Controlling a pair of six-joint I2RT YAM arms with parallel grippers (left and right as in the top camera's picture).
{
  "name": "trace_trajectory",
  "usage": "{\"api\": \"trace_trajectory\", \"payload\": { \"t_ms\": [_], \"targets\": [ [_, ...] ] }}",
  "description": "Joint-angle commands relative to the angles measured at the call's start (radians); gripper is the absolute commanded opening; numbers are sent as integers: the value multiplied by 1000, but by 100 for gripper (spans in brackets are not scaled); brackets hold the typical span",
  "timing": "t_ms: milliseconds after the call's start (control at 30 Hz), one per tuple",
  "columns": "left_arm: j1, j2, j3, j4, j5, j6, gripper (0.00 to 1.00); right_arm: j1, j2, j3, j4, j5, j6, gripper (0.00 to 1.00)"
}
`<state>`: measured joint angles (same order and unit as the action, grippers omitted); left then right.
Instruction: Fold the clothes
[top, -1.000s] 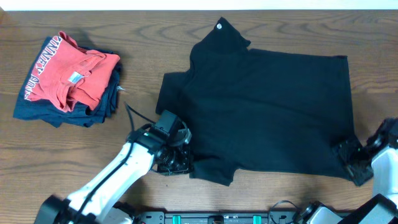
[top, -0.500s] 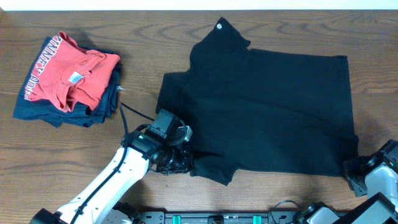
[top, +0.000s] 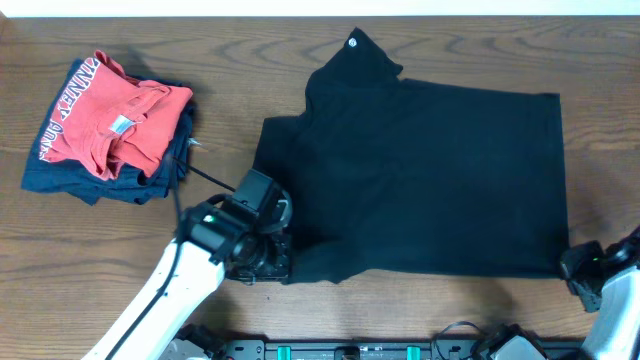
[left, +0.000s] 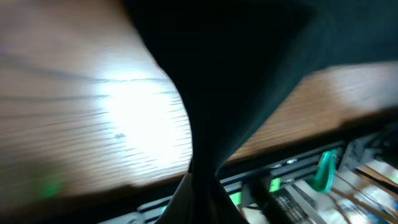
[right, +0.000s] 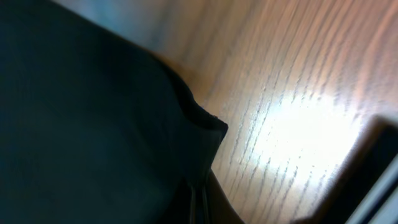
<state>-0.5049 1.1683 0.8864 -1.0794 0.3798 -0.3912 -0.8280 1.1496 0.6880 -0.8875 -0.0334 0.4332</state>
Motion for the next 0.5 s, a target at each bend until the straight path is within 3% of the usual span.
{"api": "trace_trajectory", "payload": {
  "t_ms": [0, 233, 467],
  "targets": [
    [5, -55, 72, -55, -166, 21, 6, -9, -71, 56, -24, -9, -15, 1],
    [5, -89, 91, 14, -168, 45, 6, -7, -101, 61, -17, -9, 0, 1],
    [4, -24, 90, 174, -240, 131, 6, 41, -16, 48, 148, -115, 40, 1]
  ]
}}
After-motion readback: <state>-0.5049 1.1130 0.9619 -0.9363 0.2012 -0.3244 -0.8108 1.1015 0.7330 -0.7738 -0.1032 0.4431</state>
